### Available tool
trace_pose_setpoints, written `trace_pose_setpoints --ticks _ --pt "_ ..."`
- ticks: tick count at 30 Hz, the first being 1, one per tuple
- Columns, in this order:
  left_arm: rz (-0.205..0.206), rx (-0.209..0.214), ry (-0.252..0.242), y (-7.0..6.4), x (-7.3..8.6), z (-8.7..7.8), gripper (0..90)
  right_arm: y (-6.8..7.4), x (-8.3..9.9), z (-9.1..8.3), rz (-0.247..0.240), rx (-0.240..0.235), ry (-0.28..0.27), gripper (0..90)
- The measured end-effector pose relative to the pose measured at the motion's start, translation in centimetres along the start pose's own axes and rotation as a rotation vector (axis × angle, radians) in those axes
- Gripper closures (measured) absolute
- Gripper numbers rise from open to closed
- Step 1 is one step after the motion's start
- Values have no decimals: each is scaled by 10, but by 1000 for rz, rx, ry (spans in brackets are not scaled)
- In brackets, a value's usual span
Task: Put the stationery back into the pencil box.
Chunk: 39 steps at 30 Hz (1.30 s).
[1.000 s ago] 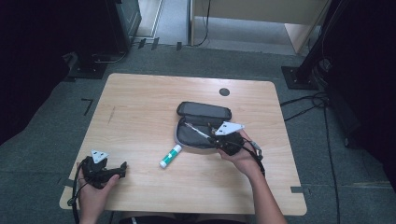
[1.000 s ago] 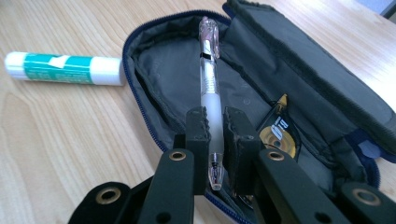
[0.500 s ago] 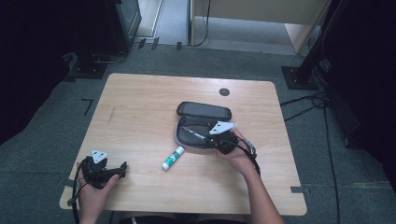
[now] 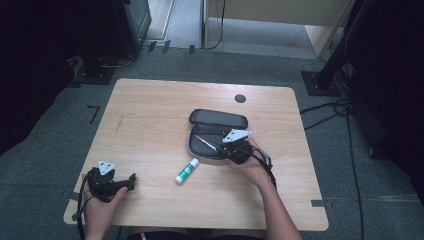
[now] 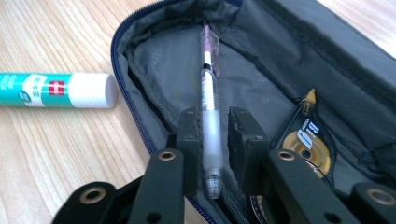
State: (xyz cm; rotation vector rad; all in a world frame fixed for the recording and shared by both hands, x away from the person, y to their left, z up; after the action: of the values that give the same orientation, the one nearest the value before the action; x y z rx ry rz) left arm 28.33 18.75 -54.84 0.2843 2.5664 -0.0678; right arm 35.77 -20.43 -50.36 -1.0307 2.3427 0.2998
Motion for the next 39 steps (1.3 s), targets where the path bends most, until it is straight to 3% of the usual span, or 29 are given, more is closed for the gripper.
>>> trace_pose_setpoints --ticks 8,19,24,29,31,33,35,37,39 --pt "0 0 0 0 0 0 0 5 0 -17 25 11 -51 698" --pt "6 5 -2 -1 0 0 0 31 18 -32 43 -3 -90 611" --pt "15 11 -3 -2 0 0 0 36 31 -34 80 7 -104 472" --pt "15 11 -2 -2 0 0 0 39 46 -34 132 34 -83 161" --pt "15 11 -2 -2 0 0 0 39 51 -36 157 56 -79 117" --pt "18 11 0 -2 0 0 0 36 57 -39 192 66 -80 0" --pt "20 12 -1 -3 0 0 0 33 62 -42 221 72 -79 0" --pt "22 12 0 -3 0 0 0 31 67 -48 220 113 -94 0" --pt "23 11 0 -3 0 0 0 29 71 -53 226 117 -98 0"
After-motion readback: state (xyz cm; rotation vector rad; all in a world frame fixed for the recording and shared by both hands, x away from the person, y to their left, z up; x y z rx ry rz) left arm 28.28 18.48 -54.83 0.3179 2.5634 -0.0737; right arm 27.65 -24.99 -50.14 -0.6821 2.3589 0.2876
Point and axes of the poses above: each handheld gripper's, and its own axes: z roughly forward along the jaws, x roughly out of its underside, y roughly to its left, the point moved 4 cm from there along z, roughly forward along the jaws, and after that the axes turned 11 degrees about y, right-handed, at the moved point
